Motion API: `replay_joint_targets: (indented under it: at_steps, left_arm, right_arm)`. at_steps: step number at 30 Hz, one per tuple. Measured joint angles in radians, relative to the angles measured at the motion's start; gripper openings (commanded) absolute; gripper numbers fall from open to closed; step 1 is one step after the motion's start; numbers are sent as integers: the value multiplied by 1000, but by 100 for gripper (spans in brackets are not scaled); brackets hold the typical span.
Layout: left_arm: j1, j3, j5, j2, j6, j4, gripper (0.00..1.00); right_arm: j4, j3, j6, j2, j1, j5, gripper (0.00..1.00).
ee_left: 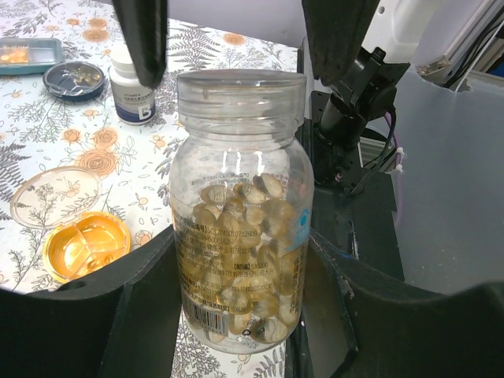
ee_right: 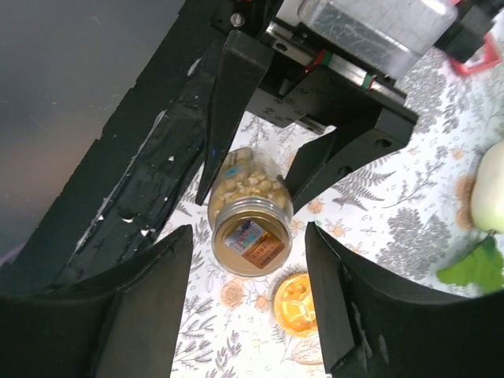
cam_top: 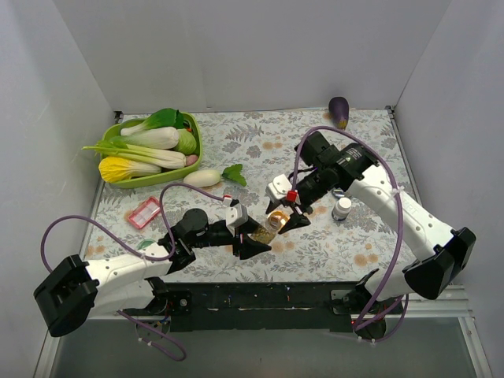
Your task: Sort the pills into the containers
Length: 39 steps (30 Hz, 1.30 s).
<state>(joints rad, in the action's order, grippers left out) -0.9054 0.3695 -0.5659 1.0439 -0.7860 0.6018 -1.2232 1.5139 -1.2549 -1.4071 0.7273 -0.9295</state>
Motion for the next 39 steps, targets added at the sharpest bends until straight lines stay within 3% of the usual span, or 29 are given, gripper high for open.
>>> replay_joint_targets:
  at_steps: [4,7,11,16,20,23,24,25,26,28,29,32,39]
  left_arm:
    - [0,0,0,2,0,-3,0]
    - [0,0,0,2,0,-3,0]
    - [0,0,1,2,1,-6,0]
    - [0,6,24,1,9,-29,0]
    - [-11,6,67,-10,40,-93,0]
    - [-22,6,129,-5,69,-151,0]
    - [-26,7,151,0,77,-163,0]
    - [-28,7,179,6,84,-177,0]
    - [-29,7,200,14,90,-187,0]
    - [-34,7,237,30,99,-192,0]
    - [-37,7,243,36,100,-193,0]
    - [-37,11,265,56,102,-167,0]
    - [-17,6,240,48,109,-92,0]
  right_arm:
    - [11,-16,23,0,14,22,60]
    - [26,-32,35,0,21,39,51]
    - [45,-43,64,1,21,50,31]
    - [87,-66,143,8,19,52,22]
    - [232,-176,362,47,8,51,2]
    - [424,-317,660,83,-32,41,1]
    - [475,-354,741,86,-48,36,3]
    - [542,-404,851,90,-72,26,11]
    - [601,-449,951,90,-96,18,30]
    - [697,-527,1122,89,-140,-2,51]
    - [736,-558,1191,90,-156,-16,68]
    - [761,-585,1313,88,-177,-48,90]
    - [688,-503,1200,103,-199,-169,95]
